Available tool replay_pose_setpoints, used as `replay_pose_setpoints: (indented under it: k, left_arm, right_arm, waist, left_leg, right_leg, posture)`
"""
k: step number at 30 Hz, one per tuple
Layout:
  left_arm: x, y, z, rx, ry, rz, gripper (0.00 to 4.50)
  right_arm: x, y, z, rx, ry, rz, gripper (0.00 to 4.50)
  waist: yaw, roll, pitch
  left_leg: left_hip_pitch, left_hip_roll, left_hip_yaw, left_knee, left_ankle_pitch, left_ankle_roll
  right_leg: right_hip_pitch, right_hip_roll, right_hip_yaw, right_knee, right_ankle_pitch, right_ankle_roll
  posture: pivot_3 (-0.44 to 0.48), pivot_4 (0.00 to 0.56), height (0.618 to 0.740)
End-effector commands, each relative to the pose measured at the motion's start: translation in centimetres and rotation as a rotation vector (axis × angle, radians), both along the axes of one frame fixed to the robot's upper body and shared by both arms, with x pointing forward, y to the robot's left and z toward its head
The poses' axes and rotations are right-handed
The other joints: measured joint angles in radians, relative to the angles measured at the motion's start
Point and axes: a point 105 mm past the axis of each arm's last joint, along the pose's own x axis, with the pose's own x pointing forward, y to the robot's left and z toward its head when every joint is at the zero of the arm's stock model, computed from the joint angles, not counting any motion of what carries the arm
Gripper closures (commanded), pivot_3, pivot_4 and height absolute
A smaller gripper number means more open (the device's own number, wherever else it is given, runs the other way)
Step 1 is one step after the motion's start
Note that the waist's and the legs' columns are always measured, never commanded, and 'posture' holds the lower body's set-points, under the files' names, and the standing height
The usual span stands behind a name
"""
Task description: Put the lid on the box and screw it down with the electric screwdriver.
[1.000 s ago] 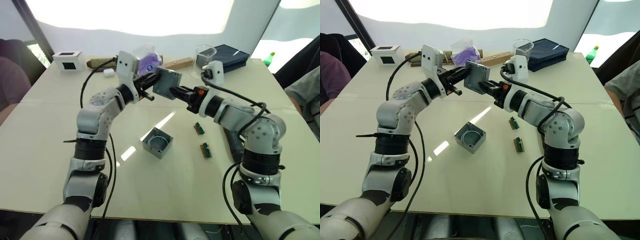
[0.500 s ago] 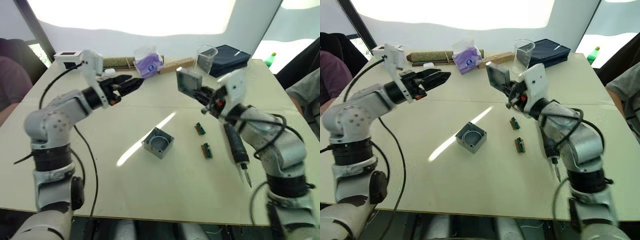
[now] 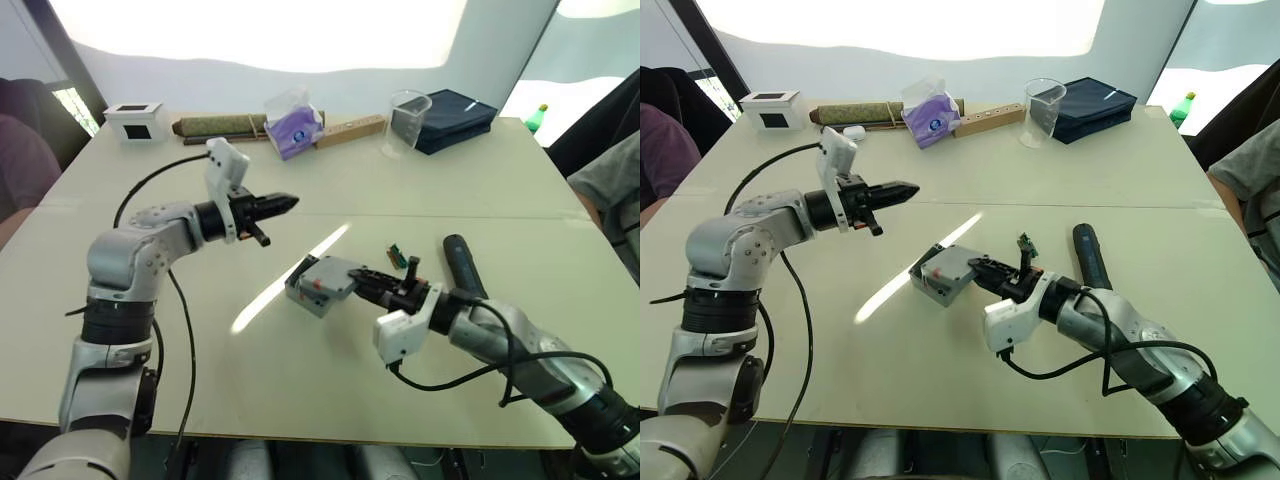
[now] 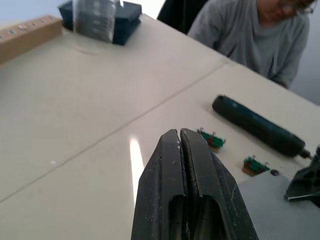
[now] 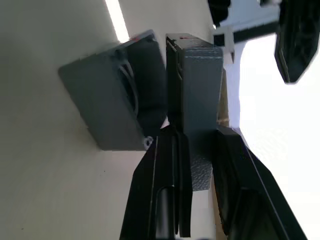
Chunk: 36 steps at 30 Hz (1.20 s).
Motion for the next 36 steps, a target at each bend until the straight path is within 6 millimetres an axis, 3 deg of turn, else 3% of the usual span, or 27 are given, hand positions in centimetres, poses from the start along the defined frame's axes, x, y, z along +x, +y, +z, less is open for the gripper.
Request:
replay_pose_setpoints:
  k: [1, 7, 16, 30, 36]
  left_arm:
    - [-0.5, -0.7, 0.5, 0.047, -0.074, -0.064, 4.46]
    - [-0.1, -0.9, -0.4, 0.081, -0.087, -0.059, 4.46]
    - [-0.3, -1.7, -1.2, 0.1, -0.088, -0.068, 4.46]
    - [-0.3, -2.4, -2.7, 0.15, -0.082, -0.084, 4.46]
    - [-0.5, -2.6, -2.9, 0.152, -0.079, -0.094, 4.46]
  right_arm:
    - [0.7, 0.7, 1.5, 0.028, -0.098, 0.011, 4.12]
    - [1.9, 1.1, 2.3, 0.05, -0.168, -0.018, 4.12]
    - [2.0, 1.7, 2.0, 0.04, -0.188, -0.024, 4.12]
    - [2.0, 1.5, -0.7, -0.013, -0.138, -0.014, 4.12]
    - [2.0, 1.8, -0.4, -0.003, -0.163, -0.009, 4.12]
  waist:
    - [0.002, 0.0, 0.0]
    - [0.004, 0.0, 0.0]
    - [0.01, 0.0, 0.0]
    - [0.012, 0.0, 0.0]
    - [0.012, 0.0, 0.0]
  left_leg:
    - [0.0, 0.0, 0.0, 0.0, 0.0, 0.0]
    - [0.0, 0.0, 0.0, 0.001, 0.0, 0.0]
    - [0.0, 0.0, 0.0, 0.001, 0.0, 0.0]
    - [0.001, 0.0, 0.0, 0.002, 0.0, 0.0]
    - [0.002, 0.0, 0.0, 0.002, 0.0, 0.0]
  right_leg:
    - [0.0, 0.0, 0.0, 0.0, 0.0, 0.0]
    - [0.001, 0.0, 0.0, 0.0, 0.0, 0.0]
    - [0.001, 0.0, 0.0, 0.001, 0.0, 0.0]
    - [0.001, 0.0, 0.0, 0.001, 0.0, 0.0]
    - [0.002, 0.0, 0.0, 0.002, 0.0, 0.0]
  posture:
    - [0.0, 0.15, 0.739]
    - [0.0, 0.15, 0.739]
    - [0.0, 0.15, 0.739]
    - [0.0, 0.15, 0.739]
    - [0.0, 0.15, 0.739]
